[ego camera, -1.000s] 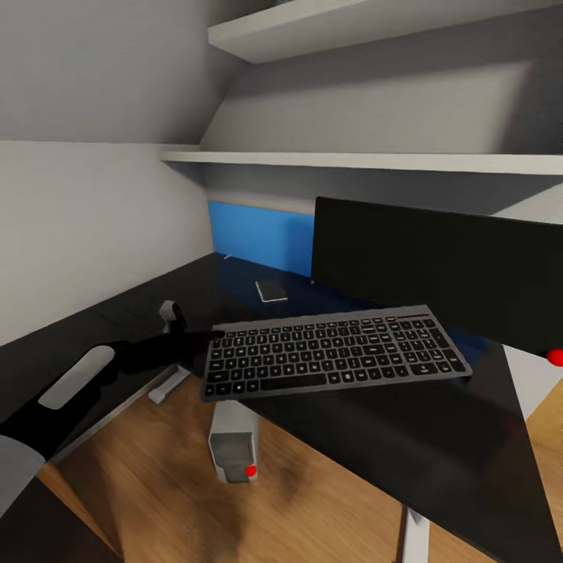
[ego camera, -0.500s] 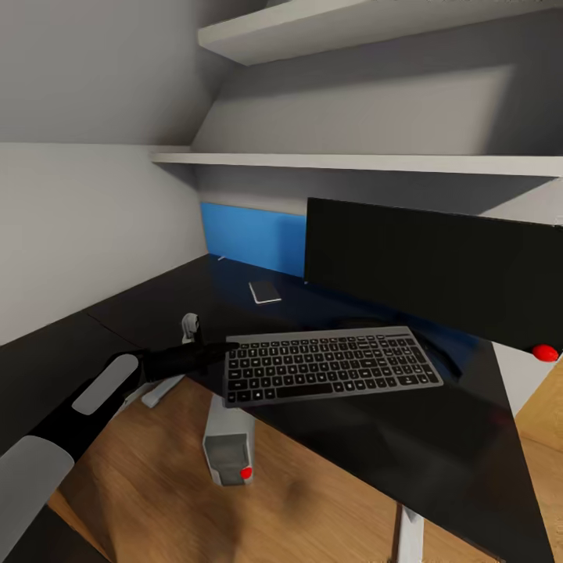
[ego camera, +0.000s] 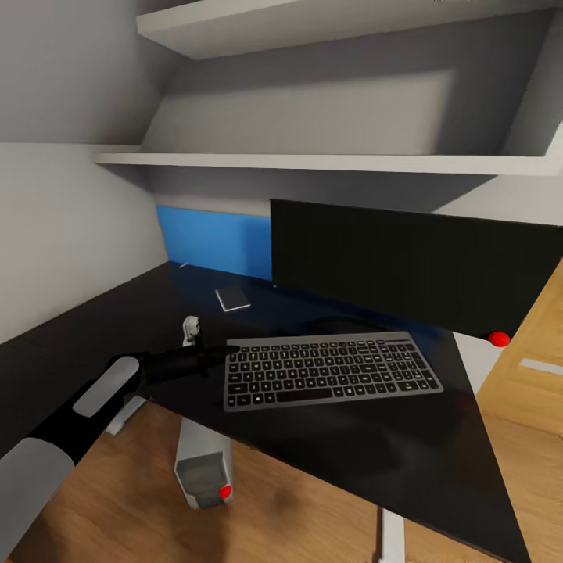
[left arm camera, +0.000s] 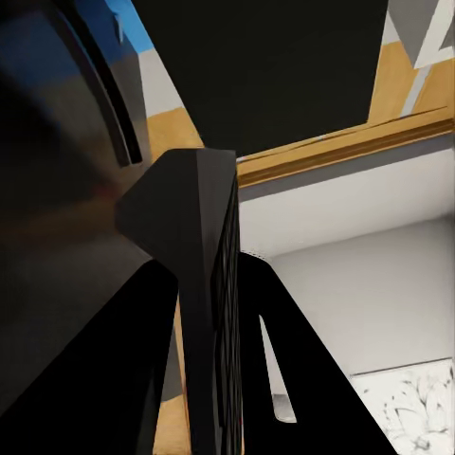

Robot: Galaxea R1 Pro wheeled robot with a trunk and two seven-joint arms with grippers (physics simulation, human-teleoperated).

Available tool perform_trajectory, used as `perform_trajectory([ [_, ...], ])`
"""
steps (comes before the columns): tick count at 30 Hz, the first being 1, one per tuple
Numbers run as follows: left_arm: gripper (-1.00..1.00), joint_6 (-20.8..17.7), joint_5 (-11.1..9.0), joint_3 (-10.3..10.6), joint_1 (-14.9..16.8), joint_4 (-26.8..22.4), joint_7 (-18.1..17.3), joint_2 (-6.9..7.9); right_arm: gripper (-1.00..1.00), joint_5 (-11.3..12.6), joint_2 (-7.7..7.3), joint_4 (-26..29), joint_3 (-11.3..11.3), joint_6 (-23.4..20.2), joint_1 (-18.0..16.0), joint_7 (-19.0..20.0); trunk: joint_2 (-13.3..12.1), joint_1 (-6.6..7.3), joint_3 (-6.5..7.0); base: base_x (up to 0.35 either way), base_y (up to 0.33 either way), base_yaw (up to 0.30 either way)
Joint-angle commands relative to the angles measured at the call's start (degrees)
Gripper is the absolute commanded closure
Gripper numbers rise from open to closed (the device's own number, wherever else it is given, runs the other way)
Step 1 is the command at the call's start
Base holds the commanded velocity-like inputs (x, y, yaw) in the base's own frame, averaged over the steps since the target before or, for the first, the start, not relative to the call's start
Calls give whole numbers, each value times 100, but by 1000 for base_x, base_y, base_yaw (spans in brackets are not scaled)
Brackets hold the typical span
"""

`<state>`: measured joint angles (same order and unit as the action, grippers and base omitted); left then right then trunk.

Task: In the bedroom, organize the workspace by keeping the computer under the desk, ensuring the monitor is on the desk, placing the keyboard on the desk next to the monitor, placing the mouse on the desk next to the keyboard, moving the folder from the swivel chair onto the desk next to the mouse, stacking the notebook on top of the folder with the pen on top of the notebook, and positioning the swivel chair next to the desk.

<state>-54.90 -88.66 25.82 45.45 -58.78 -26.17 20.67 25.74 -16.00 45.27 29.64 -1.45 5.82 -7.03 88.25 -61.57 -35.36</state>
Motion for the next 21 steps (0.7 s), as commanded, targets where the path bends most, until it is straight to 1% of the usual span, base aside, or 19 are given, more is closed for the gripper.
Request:
perform_trajectory([
  [1,100,-9,-12,11,3,8,-28,6,-100,47,-8,17,34,-18,-2,-49,3,0,-4,17,14,-299],
  [4,100,-15,0,15,5,67,-23,2,-100,46,-9,18,39,-20,-2,-49,3,0,-4,10,8,-299],
  [6,100,-18,-1,13,19,193,-25,0,-100,45,-9,17,41,-21,-2,-48,3,0,-4,4,3,-299],
  [7,100,-29,-16,10,42,606,-53,-1,-100,50,-10,18,39,-17,-2,-42,3,0,-4,1,1,-299],
  [8,100,-32,-22,5,44,680,-96,-1,-100,51,-12,18,38,-16,-2,-41,3,0,-4,1,1,-299],
  [9,100,-42,-25,4,46,749,-170,0,-100,50,-11,17,37,-14,-2,-42,3,0,-4,1,1,-299],
  [11,100,-191,53,28,61,920,-672,42,-100,45,-13,22,38,-1,-2,-43,3,0,-4,0,0,-299],
  [12,100,-245,94,33,69,944,-777,60,-100,45,-14,23,39,0,-2,-43,3,0,-4,0,0,-299],
  [13,100,-345,255,41,111,982,-932,106,-100,42,-15,24,40,5,-2,-44,3,0,-4,0,0,-299],
  [15,100,-474,675,49,214,1029,-1118,176,-100,39,-17,25,41,12,1,-44,3,0,-4,0,0,-299],
  [16,100,-494,755,50,232,1046,-1144,186,-100,38,-17,25,43,11,1,-44,3,0,-4,0,0,-299],
  [17,100,-510,878,52,264,1100,-1183,201,-100,37,-17,25,46,10,0,-44,3,0,-4,0,0,-299],
  [20,100,-510,998,58,354,1227,-1232,214,-100,37,-16,25,49,12,1,-44,3,0,-4,0,0,-299],
  [21,100,-510,1033,70,429,1277,-1242,216,-100,33,-13,25,50,11,0,-44,3,0,-4,0,0,-299],
])
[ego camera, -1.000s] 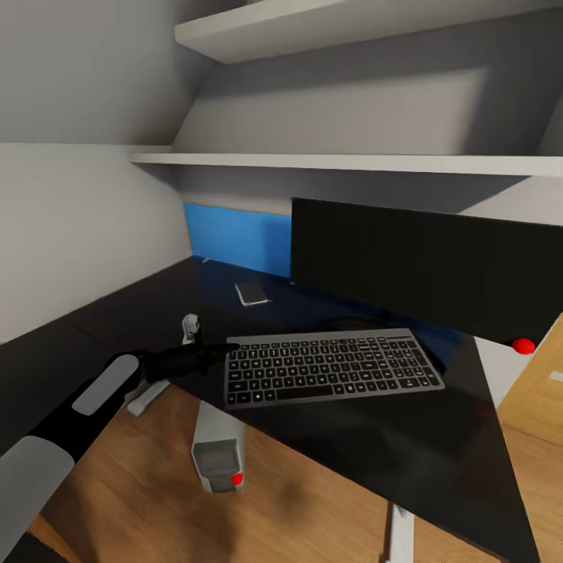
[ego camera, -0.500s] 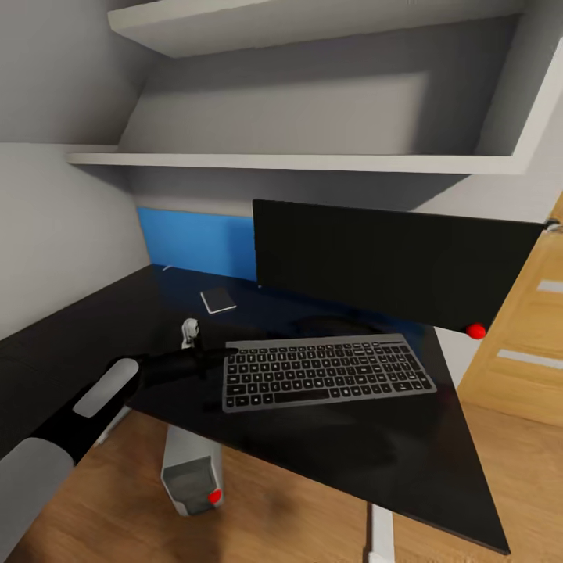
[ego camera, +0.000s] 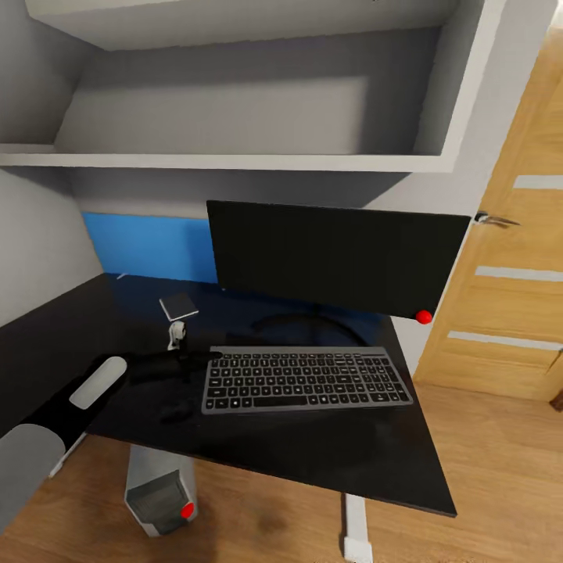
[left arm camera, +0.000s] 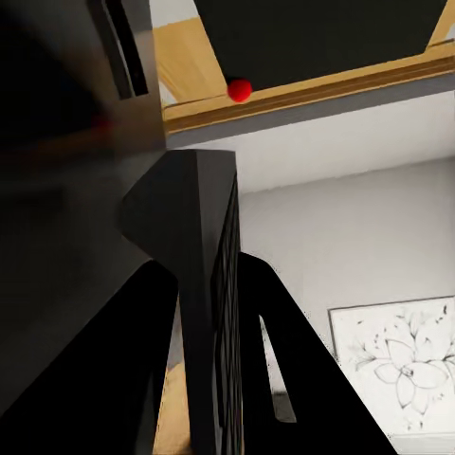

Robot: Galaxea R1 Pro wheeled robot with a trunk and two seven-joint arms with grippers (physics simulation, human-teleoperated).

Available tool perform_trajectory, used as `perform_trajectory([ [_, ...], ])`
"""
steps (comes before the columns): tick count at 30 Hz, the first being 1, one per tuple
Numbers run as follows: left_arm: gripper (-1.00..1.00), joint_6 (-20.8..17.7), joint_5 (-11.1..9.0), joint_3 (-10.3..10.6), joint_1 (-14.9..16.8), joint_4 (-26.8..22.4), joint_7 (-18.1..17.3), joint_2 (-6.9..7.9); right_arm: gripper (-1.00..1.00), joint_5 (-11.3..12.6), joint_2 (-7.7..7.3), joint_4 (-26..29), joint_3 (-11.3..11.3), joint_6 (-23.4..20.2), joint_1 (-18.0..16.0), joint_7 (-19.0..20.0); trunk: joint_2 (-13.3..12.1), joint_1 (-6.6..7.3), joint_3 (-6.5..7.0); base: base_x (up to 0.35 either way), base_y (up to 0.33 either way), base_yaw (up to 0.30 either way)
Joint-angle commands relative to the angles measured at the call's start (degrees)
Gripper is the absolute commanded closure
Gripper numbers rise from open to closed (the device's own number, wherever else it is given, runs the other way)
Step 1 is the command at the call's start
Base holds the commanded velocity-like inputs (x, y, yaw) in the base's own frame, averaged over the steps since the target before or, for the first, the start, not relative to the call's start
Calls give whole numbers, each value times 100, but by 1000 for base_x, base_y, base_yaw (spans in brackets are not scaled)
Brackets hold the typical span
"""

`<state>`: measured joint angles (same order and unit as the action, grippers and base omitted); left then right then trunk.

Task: In the bedroom, organize the workspace by keeping the computer under the desk, ensuring the monitor is on the desk, placing the keyboard on the desk next to the monitor, placing the mouse on the desk next to the keyboard, moving the folder from the swivel chair onto the desk next to the mouse, stacking the notebook on top of the folder with the pen on top of the notebook, and positioning the swivel chair next to the desk.

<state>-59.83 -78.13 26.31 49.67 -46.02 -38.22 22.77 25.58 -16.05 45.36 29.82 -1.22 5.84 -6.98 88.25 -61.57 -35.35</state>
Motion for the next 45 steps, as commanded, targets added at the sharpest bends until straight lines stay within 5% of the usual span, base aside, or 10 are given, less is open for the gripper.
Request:
perform_trajectory([
  [1,100,-17,-6,24,42,31,-40,6,-100,50,-7,17,32,-14,-1,-49,3,0,-5,0,0,-299],
  [7,100,-17,39,77,438,404,-52,-17,-100,47,-4,17,33,-17,3,-49,3,0,-5,0,0,-299],
  [11,100,-17,93,673,709,549,-241,6,-100,45,-7,17,33,-14,5,-50,3,0,-5,0,0,-299],
  [14,100,-17,125,1112,742,575,-959,246,-100,44,-5,17,39,-11,5,-50,3,0,-5,0,0,-299],
  [15,100,-17,211,1405,764,600,-1343,416,-100,44,-4,17,40,-7,5,-50,3,0,-5,0,0,-299],
  [18,100,-17,454,1643,801,691,-2017,606,-100,43,-5,17,41,-4,5,-50,3,0,-5,0,0,-299],
  [23,100,153,915,1723,792,1043,-3075,805,-100,43,-4,17,42,3,5,-48,3,0,-5,0,0,-228],
  [45,100,361,987,1728,740,1427,-3163,952,-100,48,-34,17,14,46,5,-40,3,0,-5,74,30,-10],
])
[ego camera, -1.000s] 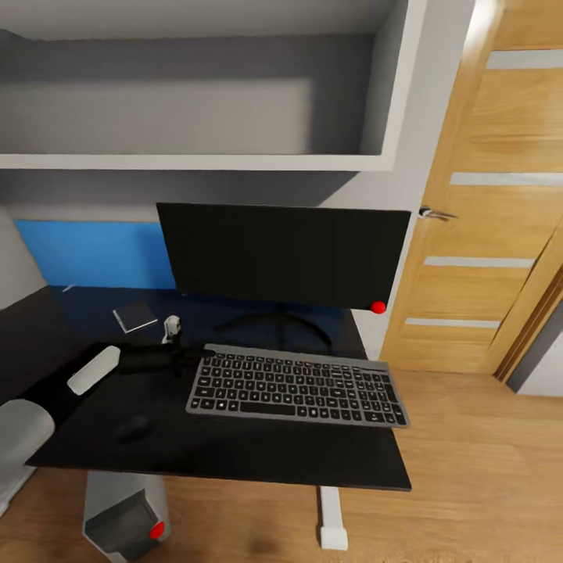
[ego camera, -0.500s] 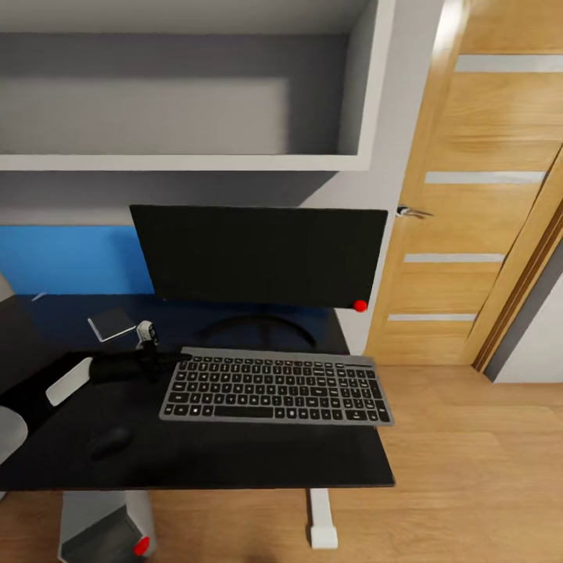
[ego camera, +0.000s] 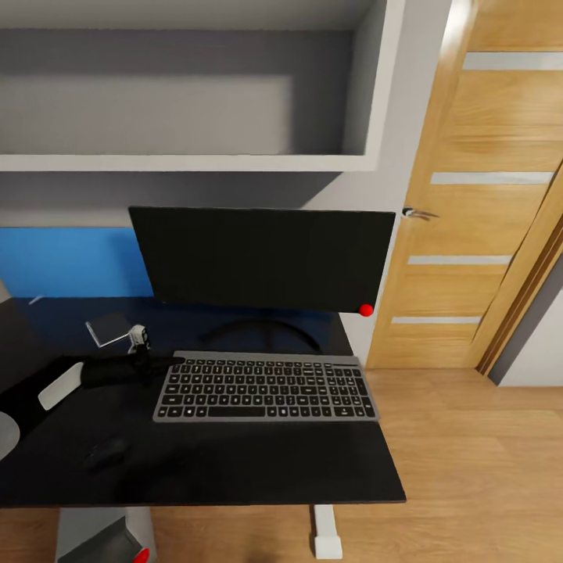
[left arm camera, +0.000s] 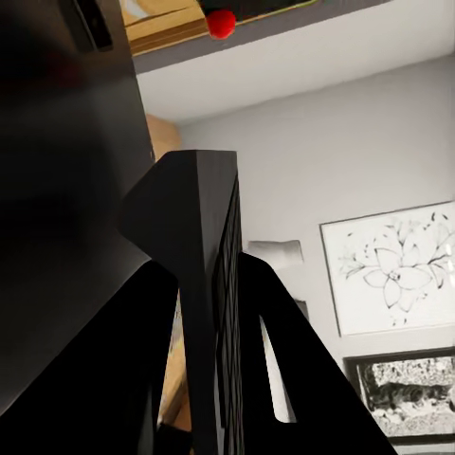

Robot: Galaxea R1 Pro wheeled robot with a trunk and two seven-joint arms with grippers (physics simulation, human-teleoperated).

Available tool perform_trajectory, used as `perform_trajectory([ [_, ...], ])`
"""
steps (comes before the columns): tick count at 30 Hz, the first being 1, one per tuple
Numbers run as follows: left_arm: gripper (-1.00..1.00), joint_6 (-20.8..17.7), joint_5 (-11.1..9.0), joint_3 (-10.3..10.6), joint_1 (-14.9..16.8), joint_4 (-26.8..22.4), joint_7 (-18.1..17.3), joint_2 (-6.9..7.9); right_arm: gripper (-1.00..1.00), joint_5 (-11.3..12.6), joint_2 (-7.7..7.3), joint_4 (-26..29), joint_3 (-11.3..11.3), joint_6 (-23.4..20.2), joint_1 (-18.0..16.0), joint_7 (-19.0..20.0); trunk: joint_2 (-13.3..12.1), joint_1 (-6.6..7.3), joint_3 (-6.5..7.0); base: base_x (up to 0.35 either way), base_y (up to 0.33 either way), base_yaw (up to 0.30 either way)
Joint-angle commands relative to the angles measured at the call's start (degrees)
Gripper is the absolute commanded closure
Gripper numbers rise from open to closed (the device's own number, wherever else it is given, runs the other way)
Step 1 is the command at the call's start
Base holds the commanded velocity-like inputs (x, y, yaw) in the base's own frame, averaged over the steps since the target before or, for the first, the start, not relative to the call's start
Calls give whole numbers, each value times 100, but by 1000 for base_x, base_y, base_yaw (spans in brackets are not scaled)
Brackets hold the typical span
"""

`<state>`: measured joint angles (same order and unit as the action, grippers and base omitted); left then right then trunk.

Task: In the bedroom, organize the workspace by keeping the computer under the desk, ensuring the monitor is on the desk, placing the keyboard on the desk next to the monitor, placing the mouse on the desk next to the keyboard, moving the folder from the swivel chair onto the desk next to the mouse, stacking the notebook on top of the folder with the pen on top of the notebook, and positioning the swivel chair next to the desk.

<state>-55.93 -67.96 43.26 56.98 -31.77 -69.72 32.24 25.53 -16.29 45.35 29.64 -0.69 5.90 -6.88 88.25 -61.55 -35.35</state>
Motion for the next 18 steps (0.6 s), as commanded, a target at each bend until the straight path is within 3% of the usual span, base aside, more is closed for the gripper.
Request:
perform_trajectory([
  [1,100,-27,-28,34,8,27,-14,10,-100,52,-9,17,28,-5,-1,-50,3,-3,-5,246,120,0],
  [12,100,0,-17,57,6,108,2,4,-100,49,-14,17,31,-2,-1,-50,3,-3,-5,282,138,0],
  [18,100,230,-22,68,6,118,42,-22,-100,51,-14,17,29,0,-1,-50,3,-3,-5,95,43,0],
])
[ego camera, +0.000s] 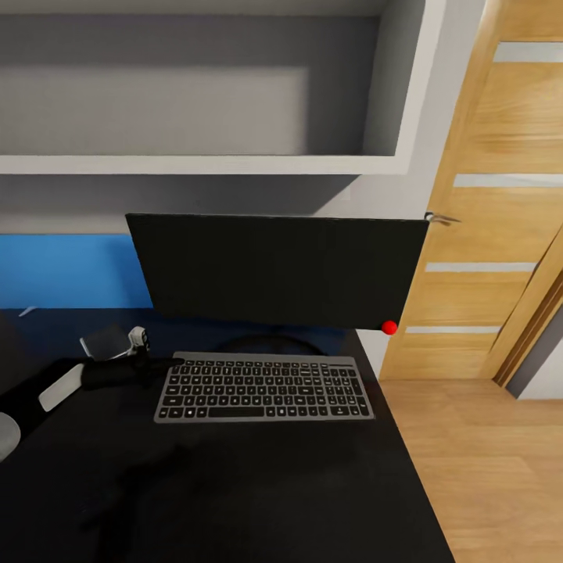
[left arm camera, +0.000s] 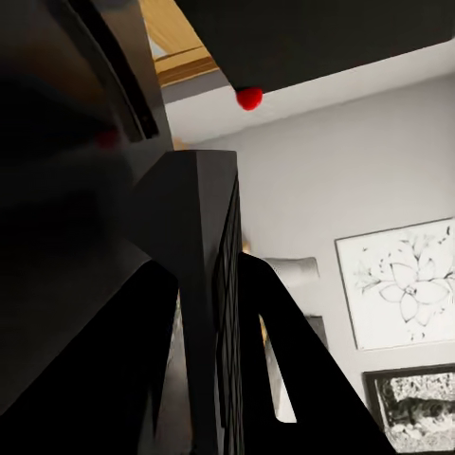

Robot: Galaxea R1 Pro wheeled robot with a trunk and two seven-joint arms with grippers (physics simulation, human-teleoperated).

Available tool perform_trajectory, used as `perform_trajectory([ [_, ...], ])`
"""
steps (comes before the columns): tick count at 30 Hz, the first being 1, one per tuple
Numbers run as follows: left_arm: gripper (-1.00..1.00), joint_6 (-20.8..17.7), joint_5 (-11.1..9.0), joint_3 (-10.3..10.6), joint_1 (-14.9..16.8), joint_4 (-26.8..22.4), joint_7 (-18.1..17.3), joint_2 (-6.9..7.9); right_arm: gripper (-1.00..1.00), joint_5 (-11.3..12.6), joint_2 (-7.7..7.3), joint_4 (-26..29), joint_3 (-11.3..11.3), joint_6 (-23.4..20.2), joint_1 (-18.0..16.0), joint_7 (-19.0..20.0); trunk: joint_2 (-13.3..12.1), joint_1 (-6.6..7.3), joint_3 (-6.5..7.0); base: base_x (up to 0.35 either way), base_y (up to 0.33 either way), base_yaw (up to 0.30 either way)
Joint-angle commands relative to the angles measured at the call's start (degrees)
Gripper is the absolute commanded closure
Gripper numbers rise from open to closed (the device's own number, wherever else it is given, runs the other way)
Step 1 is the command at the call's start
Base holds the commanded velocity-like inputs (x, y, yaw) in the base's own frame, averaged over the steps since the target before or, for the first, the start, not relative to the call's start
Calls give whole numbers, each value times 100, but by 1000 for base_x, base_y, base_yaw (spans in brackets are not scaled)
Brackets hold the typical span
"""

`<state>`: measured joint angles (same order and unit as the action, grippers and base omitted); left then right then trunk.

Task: In the bedroom, organize the workspace by keeping the computer under the desk, ensuring the monitor is on the desk, placing the keyboard on the desk next to the monitor, placing the mouse on the desk next to the keyboard, moving the folder from the swivel chair onto the desk next to the mouse, stacking the notebook on top of the folder with the pen on top of the notebook, and positioning the swivel chair next to the desk.

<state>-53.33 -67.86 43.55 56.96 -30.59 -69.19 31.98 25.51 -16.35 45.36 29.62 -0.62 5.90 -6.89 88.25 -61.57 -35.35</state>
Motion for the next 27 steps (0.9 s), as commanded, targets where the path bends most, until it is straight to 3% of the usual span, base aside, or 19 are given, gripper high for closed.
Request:
perform_trajectory([
  [1,100,4,-34,39,8,0,-18,3,-100,52,-14,16,32,-3,-1,-49,3,0,-5,91,18,0],
  [15,100,62,-21,75,-16,144,-12,-31,-100,51,-2,16,35,1,-1,-49,3,0,-5,78,20,0],
  [17,100,56,-20,79,-13,442,-56,-87,-100,51,2,16,35,1,-1,-49,3,0,-5,3,1,0],
  [20,100,57,-15,97,-10,910,-245,-284,-100,51,7,16,35,1,-1,-49,3,0,-5,1,0,0],
  [23,100,54,-14,112,-9,1110,-416,-380,-100,51,11,16,35,1,-1,-51,3,0,-5,0,0,0],
  [27,100,21,-24,111,-9,1167,-480,-403,-100,51,16,16,35,1,-1,-55,3,0,-5,0,0,0],
])
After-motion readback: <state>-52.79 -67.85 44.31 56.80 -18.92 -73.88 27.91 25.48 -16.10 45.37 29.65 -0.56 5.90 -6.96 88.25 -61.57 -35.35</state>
